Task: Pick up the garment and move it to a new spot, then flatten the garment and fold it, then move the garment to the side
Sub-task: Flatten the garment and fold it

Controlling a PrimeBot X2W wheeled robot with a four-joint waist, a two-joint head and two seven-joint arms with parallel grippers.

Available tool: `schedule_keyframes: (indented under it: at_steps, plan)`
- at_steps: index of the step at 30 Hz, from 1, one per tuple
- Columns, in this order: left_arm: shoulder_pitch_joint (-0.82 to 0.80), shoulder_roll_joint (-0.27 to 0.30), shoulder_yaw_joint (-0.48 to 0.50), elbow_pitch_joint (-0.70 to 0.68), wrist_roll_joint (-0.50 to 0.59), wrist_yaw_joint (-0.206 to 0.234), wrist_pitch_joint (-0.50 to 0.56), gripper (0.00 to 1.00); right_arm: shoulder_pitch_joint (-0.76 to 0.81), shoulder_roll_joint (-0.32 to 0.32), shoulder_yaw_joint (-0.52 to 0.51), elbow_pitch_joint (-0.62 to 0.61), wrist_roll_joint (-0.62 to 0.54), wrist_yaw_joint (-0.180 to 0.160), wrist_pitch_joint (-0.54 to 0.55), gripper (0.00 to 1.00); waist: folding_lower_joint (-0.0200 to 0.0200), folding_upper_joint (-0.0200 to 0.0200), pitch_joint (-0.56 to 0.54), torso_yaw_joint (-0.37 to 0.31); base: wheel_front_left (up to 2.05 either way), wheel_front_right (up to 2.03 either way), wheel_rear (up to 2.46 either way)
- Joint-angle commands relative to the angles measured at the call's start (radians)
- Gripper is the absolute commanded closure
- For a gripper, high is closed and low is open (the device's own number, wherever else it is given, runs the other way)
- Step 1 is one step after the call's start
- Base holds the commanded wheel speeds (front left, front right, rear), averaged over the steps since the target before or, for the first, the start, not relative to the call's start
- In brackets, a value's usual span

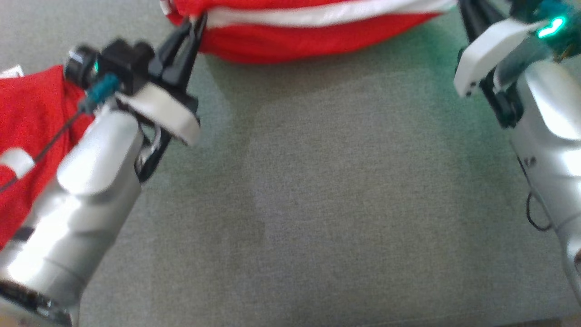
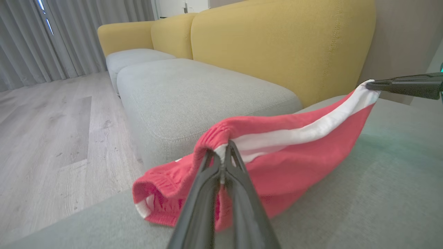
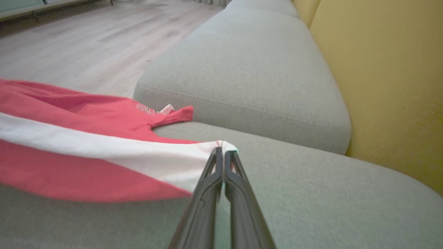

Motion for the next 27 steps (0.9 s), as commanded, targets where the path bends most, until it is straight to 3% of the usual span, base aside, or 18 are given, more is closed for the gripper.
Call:
schedule_keyframes:
  at_steps: [1,7,13,27]
  plan:
    - [-0.011,0.052,0.022,-0.037,-0.017,0.002,-0.012,1.0,0.026,-0.017,0.043,-0.044,0.037,0.007,0.019,1.0,0.0001,0.0,-0.032,0.0,0.0,0.0,0.0]
    - [0.105,0.086,-0.033,-0.082,-0.02,0.002,-0.012,1.0,0.126,-0.132,0.235,-0.137,0.196,0.007,0.125,1.0,0.0001,0.0,-0.099,0.002,0.0,0.0,0.0]
    - [0.201,0.096,-0.068,-0.118,-0.004,0.002,-0.012,1.0,0.208,-0.237,0.356,-0.221,0.332,0.007,0.207,1.0,0.0001,0.0,-0.149,0.004,0.0,0.0,0.0]
    - [0.44,0.112,-0.089,-0.235,-0.003,0.07,-0.012,1.0,0.363,-0.409,0.512,-0.413,0.562,0.007,0.338,1.0,0.0001,0.0,-0.326,-0.023,0.0,0.0,0.0]
